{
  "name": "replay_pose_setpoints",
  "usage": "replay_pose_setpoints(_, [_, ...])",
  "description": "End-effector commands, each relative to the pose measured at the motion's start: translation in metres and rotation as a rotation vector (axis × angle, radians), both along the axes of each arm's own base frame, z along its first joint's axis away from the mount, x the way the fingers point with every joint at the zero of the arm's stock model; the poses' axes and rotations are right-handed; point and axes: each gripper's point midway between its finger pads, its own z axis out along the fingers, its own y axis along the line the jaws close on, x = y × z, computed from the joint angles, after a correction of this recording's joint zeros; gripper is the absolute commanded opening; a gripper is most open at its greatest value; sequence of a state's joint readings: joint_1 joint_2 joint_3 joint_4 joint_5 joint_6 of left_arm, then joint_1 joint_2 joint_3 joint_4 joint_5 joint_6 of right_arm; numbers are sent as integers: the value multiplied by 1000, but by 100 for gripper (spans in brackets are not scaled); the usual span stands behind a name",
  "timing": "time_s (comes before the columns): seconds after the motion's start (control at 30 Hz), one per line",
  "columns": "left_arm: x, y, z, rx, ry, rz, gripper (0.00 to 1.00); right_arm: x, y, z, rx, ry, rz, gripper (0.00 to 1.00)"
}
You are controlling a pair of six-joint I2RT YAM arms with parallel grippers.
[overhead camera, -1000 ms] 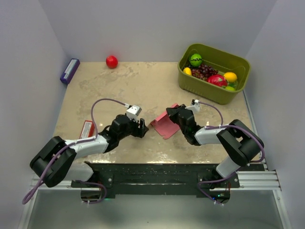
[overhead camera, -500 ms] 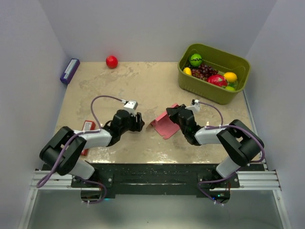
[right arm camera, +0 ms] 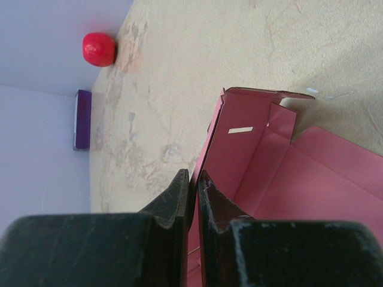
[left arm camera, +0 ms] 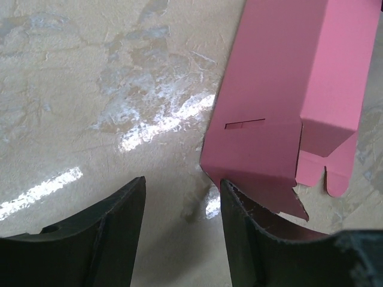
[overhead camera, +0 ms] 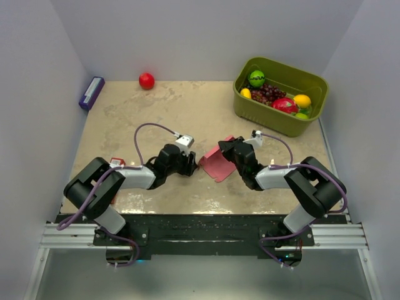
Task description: Fold the paper box
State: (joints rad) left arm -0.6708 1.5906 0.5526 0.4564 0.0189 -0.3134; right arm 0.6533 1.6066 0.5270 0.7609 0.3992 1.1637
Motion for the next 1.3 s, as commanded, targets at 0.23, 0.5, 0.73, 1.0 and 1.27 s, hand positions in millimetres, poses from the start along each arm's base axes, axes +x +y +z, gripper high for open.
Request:
replay_pose_setpoints(0.23, [13,-42,27,-96,-104,-78,57,-17,-15,-47,-145,124,2,0])
replay_pose_setpoints(0.5, [20,-49,33,-107,-160,-79,48,-19,-15,-51,-152,130,1,0])
replay_pose_setpoints(0.73, [11,-63,38,-122,-179,-130,35,-21,-15,-58,-155,140,-3,0])
replay_pose_setpoints(1.0, [2,-78,38,-128,-176,-167,33,-22,-18,-61,-175,156,-29,0])
replay_pose_setpoints(1.27, [-2,-94,47,-158,-163,-156,29,-26,-17,-65,-185,159,-38,0])
